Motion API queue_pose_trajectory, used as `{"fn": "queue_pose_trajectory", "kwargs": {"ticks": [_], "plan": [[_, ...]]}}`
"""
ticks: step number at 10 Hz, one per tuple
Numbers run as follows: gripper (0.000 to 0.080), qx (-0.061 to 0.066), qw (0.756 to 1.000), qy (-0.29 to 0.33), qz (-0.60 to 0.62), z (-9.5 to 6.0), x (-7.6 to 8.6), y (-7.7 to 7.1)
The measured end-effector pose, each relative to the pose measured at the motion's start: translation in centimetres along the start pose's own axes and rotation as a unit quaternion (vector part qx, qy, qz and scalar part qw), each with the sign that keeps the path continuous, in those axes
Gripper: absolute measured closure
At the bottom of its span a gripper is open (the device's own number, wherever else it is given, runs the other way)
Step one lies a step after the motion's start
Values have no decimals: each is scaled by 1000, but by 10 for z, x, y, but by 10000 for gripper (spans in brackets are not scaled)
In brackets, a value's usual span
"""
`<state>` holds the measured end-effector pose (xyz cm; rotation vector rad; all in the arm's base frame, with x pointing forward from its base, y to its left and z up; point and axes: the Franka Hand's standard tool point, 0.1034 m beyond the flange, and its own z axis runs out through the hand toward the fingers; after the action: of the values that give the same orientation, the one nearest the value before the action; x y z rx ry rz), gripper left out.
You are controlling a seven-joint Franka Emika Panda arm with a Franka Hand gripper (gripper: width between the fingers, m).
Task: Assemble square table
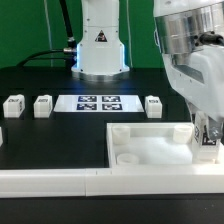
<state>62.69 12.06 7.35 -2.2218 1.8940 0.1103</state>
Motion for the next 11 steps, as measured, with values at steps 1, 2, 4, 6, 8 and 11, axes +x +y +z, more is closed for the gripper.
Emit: {"fn": "queue_pose_trajectory", "kwargs": {"ticks": [1, 2, 4, 6, 8, 11], "plan": [[194, -4, 996, 7, -85, 0, -2, 0], [194, -9, 986, 13, -166, 1, -3, 1], [152, -14, 970, 16, -242, 2, -4, 3], [152, -24, 941, 17, -338, -1, -2, 2], [150, -31, 881, 22, -471, -12, 2, -13], [150, -38, 820, 24, -571, -8, 8, -10]]}}
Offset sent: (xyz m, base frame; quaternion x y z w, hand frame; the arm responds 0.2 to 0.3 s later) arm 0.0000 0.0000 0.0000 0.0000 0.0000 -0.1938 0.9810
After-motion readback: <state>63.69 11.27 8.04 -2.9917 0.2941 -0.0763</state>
